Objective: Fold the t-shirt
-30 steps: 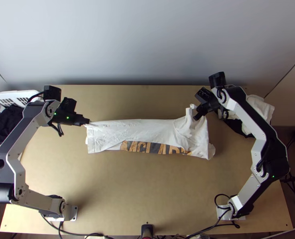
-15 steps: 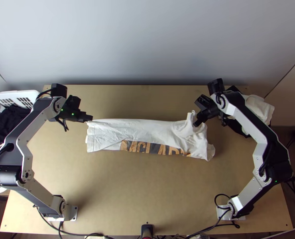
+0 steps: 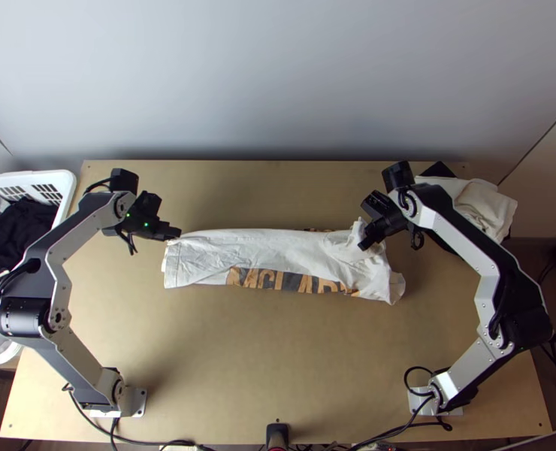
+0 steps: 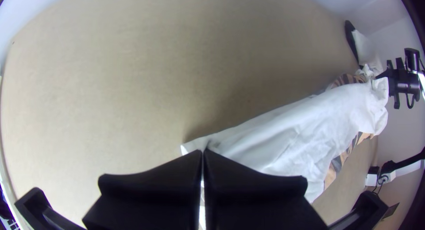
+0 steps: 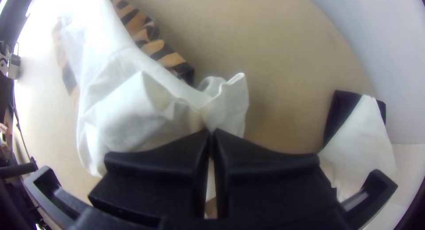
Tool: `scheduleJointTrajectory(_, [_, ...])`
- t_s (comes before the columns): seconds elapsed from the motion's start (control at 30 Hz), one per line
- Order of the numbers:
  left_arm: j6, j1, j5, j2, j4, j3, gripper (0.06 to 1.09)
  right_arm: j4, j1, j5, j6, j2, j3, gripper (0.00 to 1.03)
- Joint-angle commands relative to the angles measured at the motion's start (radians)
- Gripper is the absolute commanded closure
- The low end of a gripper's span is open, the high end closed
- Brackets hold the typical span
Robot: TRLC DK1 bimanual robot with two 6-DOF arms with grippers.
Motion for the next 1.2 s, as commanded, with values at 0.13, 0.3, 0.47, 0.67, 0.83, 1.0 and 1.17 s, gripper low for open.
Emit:
scheduleJointTrajectory(0.13, [-0.017, -0.008, -0.003, 0.017, 0.008, 0.029, 0.47, 0.024, -0.011, 0.008, 0.058, 0.004, -0.022, 0.41])
scheduleJointTrajectory(0.3, [-0.077, 0.014, -0.005, -0.057, -0.108, 0.054, 0.1, 0.022, -0.025, 0.006, 0.104, -0.068, 0.014, 0.03])
scheduleJointTrajectory(0.47, [-0.071, 0.032, -0.003, -0.158, -0.211, 0.04, 0.1, 0.018, 0.008, 0.003, 0.133, -0.176, 0.062, 0.03])
scheduleJointTrajectory(0.67, [-0.062, 0.043, -0.003, -0.236, -0.248, -0.037, 0.1, -0.062, 0.087, 0.002, 0.178, -0.272, 0.111, 0.03])
scheduleJointTrajectory(0.83, [-0.057, 0.041, -0.005, -0.228, -0.234, -0.081, 0.1, -0.076, 0.141, 0.0, 0.21, -0.321, 0.079, 0.03])
scheduleJointTrajectory(1.0, [-0.063, 0.035, -0.012, -0.195, -0.206, -0.094, 0.1, -0.077, 0.169, -0.008, 0.212, -0.346, 0.014, 0.03])
scheduleJointTrajectory(1.17, [-0.066, 0.028, -0.025, -0.15, -0.171, -0.107, 0.1, -0.087, 0.207, -0.009, 0.207, -0.355, -0.032, 0.03])
